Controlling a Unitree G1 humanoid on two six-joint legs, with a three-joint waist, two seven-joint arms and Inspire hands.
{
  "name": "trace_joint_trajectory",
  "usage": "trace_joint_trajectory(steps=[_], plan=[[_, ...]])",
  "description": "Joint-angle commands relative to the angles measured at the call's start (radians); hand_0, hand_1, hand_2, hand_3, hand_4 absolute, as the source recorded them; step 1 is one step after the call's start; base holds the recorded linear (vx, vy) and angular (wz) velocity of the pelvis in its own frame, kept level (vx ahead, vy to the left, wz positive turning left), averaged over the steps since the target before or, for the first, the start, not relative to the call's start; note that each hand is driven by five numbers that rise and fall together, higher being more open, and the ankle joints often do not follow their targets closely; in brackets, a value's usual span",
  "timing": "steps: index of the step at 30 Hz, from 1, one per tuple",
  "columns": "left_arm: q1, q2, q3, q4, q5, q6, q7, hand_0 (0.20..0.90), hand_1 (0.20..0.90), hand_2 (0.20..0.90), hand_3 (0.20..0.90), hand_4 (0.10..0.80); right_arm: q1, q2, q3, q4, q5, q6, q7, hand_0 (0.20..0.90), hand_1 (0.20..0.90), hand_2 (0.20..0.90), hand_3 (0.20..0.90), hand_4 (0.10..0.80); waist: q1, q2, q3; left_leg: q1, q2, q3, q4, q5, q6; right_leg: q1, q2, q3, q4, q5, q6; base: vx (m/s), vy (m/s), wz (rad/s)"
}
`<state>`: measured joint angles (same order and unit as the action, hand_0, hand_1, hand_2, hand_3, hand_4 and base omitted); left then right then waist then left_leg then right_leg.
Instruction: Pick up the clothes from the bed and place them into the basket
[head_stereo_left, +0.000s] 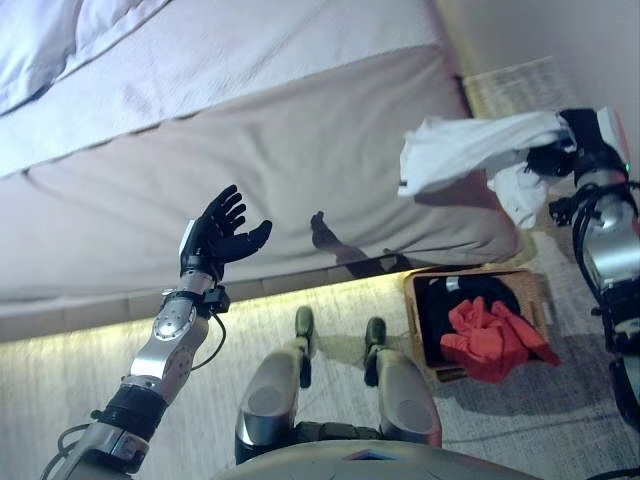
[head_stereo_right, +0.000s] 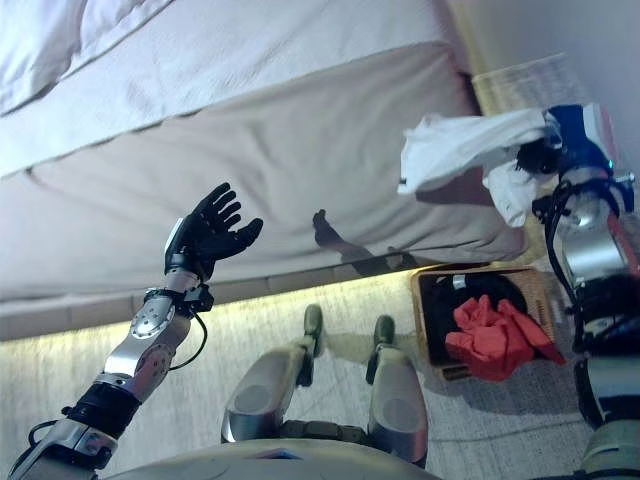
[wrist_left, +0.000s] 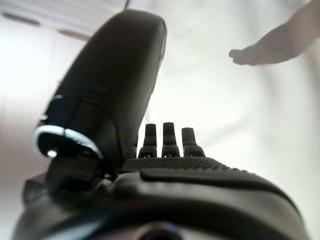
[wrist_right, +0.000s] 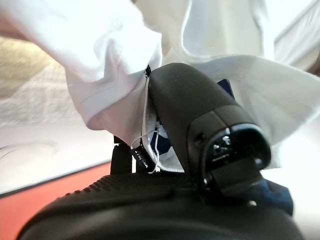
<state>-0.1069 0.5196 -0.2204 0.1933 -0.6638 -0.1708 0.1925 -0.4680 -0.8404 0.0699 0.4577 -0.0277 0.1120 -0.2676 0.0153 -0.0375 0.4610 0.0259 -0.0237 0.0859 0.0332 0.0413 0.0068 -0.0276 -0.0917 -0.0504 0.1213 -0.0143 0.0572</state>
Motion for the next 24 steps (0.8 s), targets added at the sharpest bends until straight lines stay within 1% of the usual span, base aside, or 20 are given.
trace_joint_trajectory(steps=[1, 3, 5, 7, 13, 18, 24], plan=[[0.036, -0.053, 0.017, 0.023, 0.068, -0.068, -0.028, 0.9, 0.9, 0.9, 0.9, 0.8, 0.086, -0.028, -0.042, -0.082, -0.088, -0.073, -0.12, 0.3, 0.3, 0.3, 0.2, 0.1, -0.04, -0.004, -0.249, 0.017, 0.024, 0.005, 0.025, -0.146, 0.017, 0.0, 0.014, 0.015, -0.048, 0.022, 0.019, -0.006, 0.023, -0.33], [0.034, -0.068, 0.013, 0.028, 0.083, -0.075, -0.042, 0.9, 0.9, 0.9, 0.9, 0.8, 0.167, -0.016, -0.101, -0.125, -0.097, -0.084, -0.136, 0.3, 0.3, 0.3, 0.2, 0.1, -0.065, -0.005, -0.267, 0.041, 0.029, 0.018, -0.02, -0.137, 0.019, 0.006, 0.02, 0.039, -0.073, 0.038, 0.029, -0.026, 0.011, -0.23], [0.027, -0.081, 0.006, 0.047, 0.095, -0.082, -0.064, 0.9, 0.9, 0.9, 0.9, 0.8, 0.203, -0.007, -0.134, -0.143, -0.096, -0.082, -0.149, 0.3, 0.3, 0.3, 0.2, 0.1, -0.078, -0.006, -0.276, 0.054, 0.032, 0.028, -0.041, -0.132, 0.018, 0.01, 0.024, 0.05, -0.088, 0.047, 0.034, -0.047, -0.003, -0.26], [0.011, -0.097, -0.008, 0.082, 0.108, -0.098, -0.08, 0.9, 0.9, 0.9, 0.9, 0.8, 0.239, 0.008, -0.166, -0.167, -0.103, -0.071, -0.15, 0.3, 0.3, 0.3, 0.2, 0.1, -0.104, -0.007, -0.288, 0.066, 0.033, 0.042, -0.065, -0.13, 0.019, 0.008, 0.033, 0.073, -0.106, 0.061, 0.042, -0.066, 0.002, -0.19], [-0.001, -0.135, -0.023, 0.125, 0.152, -0.119, -0.096, 0.9, 0.9, 0.9, 0.9, 0.8, 0.315, 0.029, -0.213, -0.192, -0.122, -0.07, -0.099, 0.3, 0.3, 0.3, 0.2, 0.1, -0.161, -0.008, -0.307, 0.094, 0.041, 0.102, -0.069, -0.151, 0.023, -0.008, 0.045, 0.127, -0.128, 0.082, 0.053, -0.01, 0.022, -0.3], [-0.02, -0.148, -0.029, 0.145, 0.166, -0.112, -0.091, 0.9, 0.9, 0.9, 0.9, 0.8, 0.353, 0.044, -0.209, -0.166, -0.118, -0.061, -0.039, 0.3, 0.3, 0.3, 0.2, 0.1, -0.192, -0.008, -0.318, 0.104, 0.042, 0.132, -0.067, -0.161, 0.024, -0.014, 0.058, 0.158, -0.132, 0.084, 0.053, 0.002, 0.006, -0.25], [-0.035, -0.153, -0.047, 0.15, 0.175, -0.092, -0.104, 0.9, 0.9, 0.9, 0.9, 0.8, 0.355, 0.068, -0.168, -0.064, -0.087, -0.042, 0.013, 0.3, 0.3, 0.3, 0.2, 0.1, -0.207, -0.002, -0.315, 0.107, 0.047, 0.164, -0.053, -0.171, 0.02, -0.021, 0.061, 0.164, -0.135, 0.088, 0.053, -0.022, -0.017, -0.19]])
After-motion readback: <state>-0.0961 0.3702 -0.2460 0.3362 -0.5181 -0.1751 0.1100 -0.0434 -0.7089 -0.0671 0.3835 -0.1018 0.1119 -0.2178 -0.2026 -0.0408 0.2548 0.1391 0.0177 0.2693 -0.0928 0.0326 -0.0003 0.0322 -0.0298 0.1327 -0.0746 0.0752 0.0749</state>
